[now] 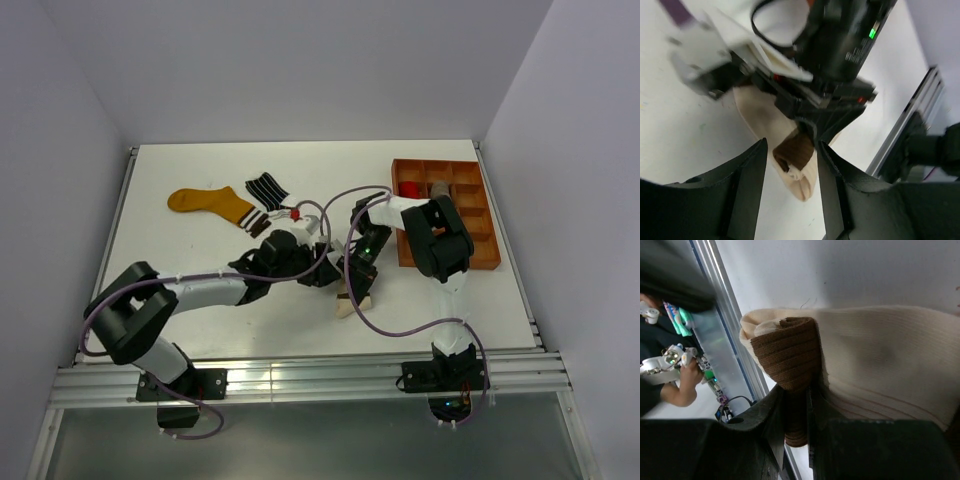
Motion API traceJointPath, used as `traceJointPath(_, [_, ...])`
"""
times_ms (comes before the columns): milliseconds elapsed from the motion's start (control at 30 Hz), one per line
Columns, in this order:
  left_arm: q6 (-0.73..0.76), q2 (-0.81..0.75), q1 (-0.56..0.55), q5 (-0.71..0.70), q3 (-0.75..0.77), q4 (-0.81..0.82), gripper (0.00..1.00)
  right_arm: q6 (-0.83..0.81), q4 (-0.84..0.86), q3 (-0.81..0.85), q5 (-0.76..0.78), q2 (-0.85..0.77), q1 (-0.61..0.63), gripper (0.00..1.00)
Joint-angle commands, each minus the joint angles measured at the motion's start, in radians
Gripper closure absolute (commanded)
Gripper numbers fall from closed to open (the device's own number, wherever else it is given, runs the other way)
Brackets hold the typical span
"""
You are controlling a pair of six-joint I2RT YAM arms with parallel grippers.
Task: Roll the socks
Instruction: Roll the sock at the center of the board.
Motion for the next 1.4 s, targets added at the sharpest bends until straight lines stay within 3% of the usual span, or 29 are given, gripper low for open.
traceJointPath(0, [0.101, 0.069, -0.050, -0.001, 0.054, -0.009, 0.50, -0.042, 0.070, -0.009, 0.130, 0.050, -0.004, 1.00])
traceJointPath(900, [0.174, 0.259, -0.092, 0.198, 0.152, -0.079, 0.51, -0.054, 0.050, -0.003, 0.115, 0.065, -0.019, 1.00])
traceJointPath(1033, [0.154, 0.279, -0.096, 0.197, 0.175, -0.128, 0.63, -0.051, 0.056, -0.003, 0.115, 0.063, -0.019, 1.00])
traceJointPath(1067, [0.147, 0.291, -0.098, 0.192, 0.181, -0.162, 0.71, -0.049, 0.058, -0.003, 0.115, 0.062, -0.021, 1.00])
traceJointPath(1233, [0.111, 0.302, -0.115, 0.179, 0.205, -0.219, 0.91, -0.039, 0.066, -0.006, 0.118, 0.057, -0.019, 1.00])
traceJointPath(1300, [0.099, 0.302, -0.119, 0.165, 0.214, -0.248, 0.99, -0.033, 0.078, -0.011, 0.118, 0.050, -0.022, 0.98])
traceJointPath(1367, [0.078, 0.316, -0.124, 0.130, 0.230, -0.275, 1.00, -0.025, 0.089, -0.020, 0.116, 0.030, -0.024, 0.90])
